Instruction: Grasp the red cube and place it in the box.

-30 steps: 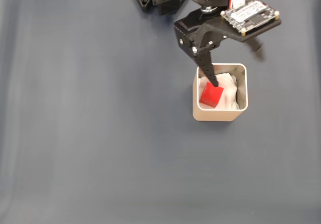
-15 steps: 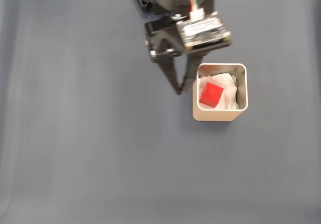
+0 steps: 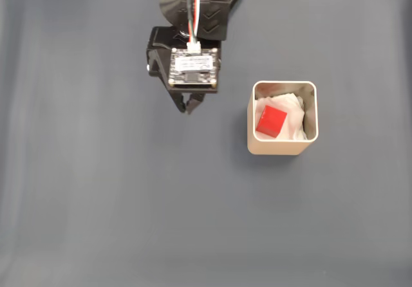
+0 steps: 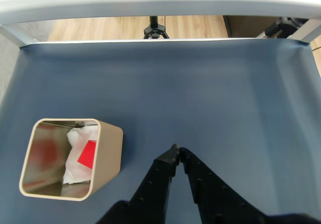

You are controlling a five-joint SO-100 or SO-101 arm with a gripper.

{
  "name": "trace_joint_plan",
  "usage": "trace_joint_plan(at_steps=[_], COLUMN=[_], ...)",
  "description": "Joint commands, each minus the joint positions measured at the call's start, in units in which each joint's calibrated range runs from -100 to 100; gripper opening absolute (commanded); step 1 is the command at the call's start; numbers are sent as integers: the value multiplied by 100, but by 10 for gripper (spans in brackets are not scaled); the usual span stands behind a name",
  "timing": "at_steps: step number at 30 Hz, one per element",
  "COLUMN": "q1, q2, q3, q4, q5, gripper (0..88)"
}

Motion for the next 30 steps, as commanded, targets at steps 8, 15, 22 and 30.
trace_joint_plan(at_steps=[8,15,22,30], q1=[62,-44,-137,-73], q2=[-1488,-2465,-3149,-3686], q3=[1855,2958,3678,4352], q4=[-293,-252,-129,-121], q5=[78,122,142,156], gripper=[2,2,2,2])
